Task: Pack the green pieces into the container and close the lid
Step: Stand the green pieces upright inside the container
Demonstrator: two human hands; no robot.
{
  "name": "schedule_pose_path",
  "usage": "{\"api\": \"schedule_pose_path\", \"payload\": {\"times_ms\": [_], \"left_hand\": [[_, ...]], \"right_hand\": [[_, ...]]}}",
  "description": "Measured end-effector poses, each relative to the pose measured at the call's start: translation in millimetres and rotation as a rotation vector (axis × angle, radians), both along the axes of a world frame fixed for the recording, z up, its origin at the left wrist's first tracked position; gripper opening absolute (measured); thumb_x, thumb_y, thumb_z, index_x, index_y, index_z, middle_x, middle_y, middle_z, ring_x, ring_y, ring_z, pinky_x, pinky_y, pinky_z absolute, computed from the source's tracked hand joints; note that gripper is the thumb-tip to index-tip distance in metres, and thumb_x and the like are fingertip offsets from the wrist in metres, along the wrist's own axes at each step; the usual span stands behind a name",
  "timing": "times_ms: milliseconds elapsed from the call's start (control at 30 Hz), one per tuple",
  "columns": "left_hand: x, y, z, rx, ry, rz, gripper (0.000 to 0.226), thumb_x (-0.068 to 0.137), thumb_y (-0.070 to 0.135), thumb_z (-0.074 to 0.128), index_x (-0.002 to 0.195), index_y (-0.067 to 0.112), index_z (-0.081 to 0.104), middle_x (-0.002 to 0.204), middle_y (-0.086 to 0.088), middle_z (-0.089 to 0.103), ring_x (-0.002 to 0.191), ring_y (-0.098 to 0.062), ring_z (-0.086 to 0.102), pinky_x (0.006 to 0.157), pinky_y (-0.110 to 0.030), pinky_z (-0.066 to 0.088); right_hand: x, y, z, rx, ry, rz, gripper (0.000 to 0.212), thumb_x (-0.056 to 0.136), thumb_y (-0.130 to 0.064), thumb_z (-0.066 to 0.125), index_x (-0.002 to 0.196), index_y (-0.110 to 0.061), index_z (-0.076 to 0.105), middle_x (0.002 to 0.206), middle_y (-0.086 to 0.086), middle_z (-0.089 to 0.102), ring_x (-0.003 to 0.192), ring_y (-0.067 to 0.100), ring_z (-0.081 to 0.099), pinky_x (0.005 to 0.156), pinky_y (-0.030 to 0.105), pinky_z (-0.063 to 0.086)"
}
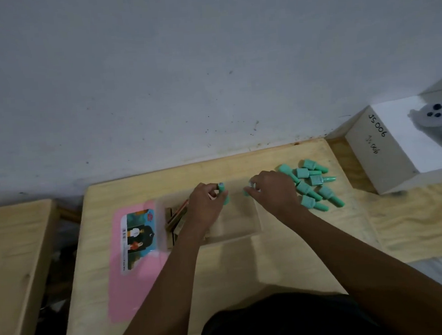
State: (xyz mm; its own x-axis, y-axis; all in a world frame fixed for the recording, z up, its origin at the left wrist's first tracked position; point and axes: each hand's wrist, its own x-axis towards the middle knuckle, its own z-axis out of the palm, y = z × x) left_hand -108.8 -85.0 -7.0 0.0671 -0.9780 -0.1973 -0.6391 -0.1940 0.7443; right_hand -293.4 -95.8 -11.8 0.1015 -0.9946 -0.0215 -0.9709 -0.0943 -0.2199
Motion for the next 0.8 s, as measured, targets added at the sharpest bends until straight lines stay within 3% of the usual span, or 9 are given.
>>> {"api": "schedule_pose_path", "payload": {"times_ms": [267, 367, 667, 800], "left_hand": [[-16.8, -5.4, -21.5, 0.027, -0.006, -0.079, 0.025, 0.085, 0.027, 0.067, 0.105, 0.013, 0.071, 0.095, -0.004, 0.068, 0.084, -0.020, 0.062, 0.073, -0.024, 0.044], [-23.1, -9.4, -26.6, 0.044, -0.008, -0.087, 0.025, 0.085, 0.026, 0.066, 0.106, 0.012, 0.071, 0.096, -0.005, 0.072, 0.079, -0.016, 0.061, 0.071, -0.023, 0.045], [-35.2, -15.7, -38.5, 0.025, -0.080, -0.092, 0.022, 0.085, 0.016, 0.063, 0.104, 0.012, 0.072, 0.097, -0.009, 0.074, 0.086, -0.023, 0.066, 0.070, -0.023, 0.044], [-36.9, -15.0, -42.4, 0.003, -0.072, -0.085, 0.017, 0.085, 0.017, 0.062, 0.098, 0.015, 0.073, 0.092, -0.006, 0.073, 0.084, -0.022, 0.066, 0.069, -0.027, 0.047]], "right_hand": [[4.6, 2.5, -21.6, -0.061, 0.121, -0.022, 0.023, 0.081, -0.043, 0.068, 0.080, -0.021, 0.077, 0.074, 0.001, 0.068, 0.069, 0.025, 0.063, 0.066, 0.035, 0.044], [6.0, 0.3, -22.6, -0.074, 0.110, -0.038, 0.021, 0.077, -0.042, 0.071, 0.078, -0.022, 0.077, 0.073, 0.000, 0.069, 0.068, 0.025, 0.064, 0.065, 0.034, 0.044], [-1.7, 2.3, -28.1, -0.109, -0.078, -0.014, 0.024, 0.083, -0.035, 0.068, 0.096, -0.016, 0.076, 0.084, 0.005, 0.070, 0.072, 0.027, 0.065, 0.060, 0.033, 0.046], [-0.1, 3.4, -29.8, -0.030, -0.231, -0.077, 0.027, 0.088, -0.033, 0.063, 0.106, -0.016, 0.072, 0.094, 0.006, 0.067, 0.084, 0.026, 0.064, 0.066, 0.034, 0.046]]}}
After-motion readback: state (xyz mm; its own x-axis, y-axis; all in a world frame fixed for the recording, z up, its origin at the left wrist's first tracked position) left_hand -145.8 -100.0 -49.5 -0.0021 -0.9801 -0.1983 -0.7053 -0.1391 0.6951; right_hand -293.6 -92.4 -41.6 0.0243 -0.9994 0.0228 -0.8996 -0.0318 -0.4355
